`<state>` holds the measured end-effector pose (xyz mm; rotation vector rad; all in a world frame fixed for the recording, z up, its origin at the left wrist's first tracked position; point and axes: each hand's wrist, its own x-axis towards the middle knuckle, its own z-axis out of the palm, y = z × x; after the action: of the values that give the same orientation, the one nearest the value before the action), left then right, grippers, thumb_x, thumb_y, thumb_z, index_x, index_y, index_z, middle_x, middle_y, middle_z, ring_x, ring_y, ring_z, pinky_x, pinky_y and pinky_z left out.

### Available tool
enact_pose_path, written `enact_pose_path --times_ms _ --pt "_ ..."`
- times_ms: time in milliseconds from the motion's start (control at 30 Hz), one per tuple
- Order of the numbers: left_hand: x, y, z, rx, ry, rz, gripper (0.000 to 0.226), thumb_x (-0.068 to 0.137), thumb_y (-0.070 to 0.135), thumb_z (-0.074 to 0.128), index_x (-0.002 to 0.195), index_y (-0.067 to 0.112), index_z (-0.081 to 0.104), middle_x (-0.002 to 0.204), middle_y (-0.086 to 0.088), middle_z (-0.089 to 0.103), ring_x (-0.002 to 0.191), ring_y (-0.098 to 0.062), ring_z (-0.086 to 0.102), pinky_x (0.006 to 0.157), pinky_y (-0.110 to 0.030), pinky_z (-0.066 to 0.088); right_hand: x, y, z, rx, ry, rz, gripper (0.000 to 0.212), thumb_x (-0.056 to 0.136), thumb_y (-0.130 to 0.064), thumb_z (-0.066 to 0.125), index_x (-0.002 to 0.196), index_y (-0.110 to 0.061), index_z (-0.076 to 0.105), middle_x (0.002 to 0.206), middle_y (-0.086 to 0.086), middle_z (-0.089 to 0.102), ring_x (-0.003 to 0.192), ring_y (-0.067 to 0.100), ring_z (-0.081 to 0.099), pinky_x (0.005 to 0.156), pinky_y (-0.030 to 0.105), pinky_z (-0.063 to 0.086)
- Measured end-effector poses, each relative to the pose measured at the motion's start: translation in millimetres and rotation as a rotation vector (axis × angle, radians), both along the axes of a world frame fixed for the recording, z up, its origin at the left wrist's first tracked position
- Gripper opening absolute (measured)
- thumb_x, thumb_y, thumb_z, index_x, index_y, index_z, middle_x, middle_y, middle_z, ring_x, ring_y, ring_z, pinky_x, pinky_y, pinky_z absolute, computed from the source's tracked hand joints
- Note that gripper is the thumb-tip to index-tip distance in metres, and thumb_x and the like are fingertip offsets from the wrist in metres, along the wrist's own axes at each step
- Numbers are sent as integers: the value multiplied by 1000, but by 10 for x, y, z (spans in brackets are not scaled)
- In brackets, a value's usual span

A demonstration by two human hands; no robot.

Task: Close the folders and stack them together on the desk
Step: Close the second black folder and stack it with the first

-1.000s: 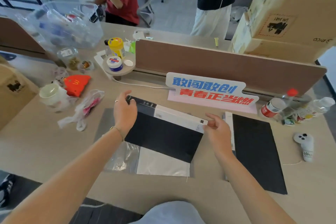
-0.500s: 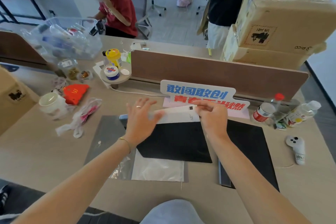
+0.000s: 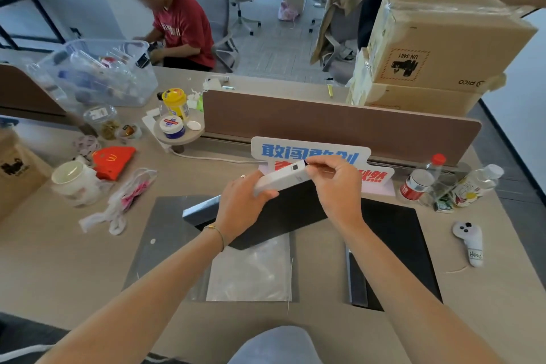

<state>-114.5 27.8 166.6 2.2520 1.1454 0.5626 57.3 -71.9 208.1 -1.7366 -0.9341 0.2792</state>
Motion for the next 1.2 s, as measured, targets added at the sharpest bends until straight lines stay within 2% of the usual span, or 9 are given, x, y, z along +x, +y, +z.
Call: enact_pose_path --times_ms 133,300,433,500,633,767,900,1033,1200 --pt "-3 81 69 -113 -137 140 34 94 45 63 119 24 57 105 11 62 92 -10 62 68 -16 43 192 -68 -134 -10 -5 -55 24 91 -15 68 114 -21 72 113 -8 67 105 7 63 94 28 55" --pt "4 204 143 -296 -409 260 33 96 38 65 120 18 56 116 5 62 96 -9 61 69 -16 49 341 -192 -467 -94 142 -137 44 90 -13 69 130 -29 57 135 -5 57 118 11 57 97 32 54" --pt "34 238 156 -425 -529 291 31 97 37 64 119 17 57 120 1 64 101 -18 64 75 -22 55 346 -272 -616 -174 305 -119 61 92 -17 68 146 -28 42 149 -2 46 134 19 47 103 43 51" --pt "63 230 142 -459 -554 289 31 97 37 63 119 16 58 118 2 66 101 -19 65 73 -20 54 350 -306 -633 -217 389 -88 61 94 -21 65 149 -27 38 152 -1 41 138 21 41 108 43 46" --pt "176 183 90 -535 -591 269 32 98 36 62 123 16 60 119 4 68 106 -20 67 78 -22 56 433 -377 -684 -283 627 -59 32 99 -26 56 130 -18 55 130 -3 54 127 18 49 105 36 39" --pt "360 86 39 -585 -607 269 36 98 36 62 128 16 61 124 2 68 110 -23 66 88 -30 57 592 -473 -834 -183 849 -83 27 99 -28 56 123 -18 63 124 -1 67 119 20 60 110 47 43" --pt "593 -59 -3 -626 -608 259 38 99 37 59 130 15 60 126 2 67 108 -19 65 80 -23 55 781 -556 -852 -125 853 -175 25 98 -30 55 114 -19 70 118 -2 72 116 21 63 108 49 45" --pt "833 -178 -69 -664 -570 227 43 100 38 57 139 20 51 131 5 63 109 -20 64 82 -26 56 970 -716 -805 -65 814 -199 23 99 -23 54 95 -13 75 107 5 76 110 26 67 106 50 47" --pt "1122 -375 -235 -638 -442 142 44 102 32 56 144 24 44 138 6 58 120 -24 62 100 -47 55 1245 -967 -846 -88 816 -343 21 96 -28 59 85 -19 75 103 3 76 108 27 67 103 48 48"
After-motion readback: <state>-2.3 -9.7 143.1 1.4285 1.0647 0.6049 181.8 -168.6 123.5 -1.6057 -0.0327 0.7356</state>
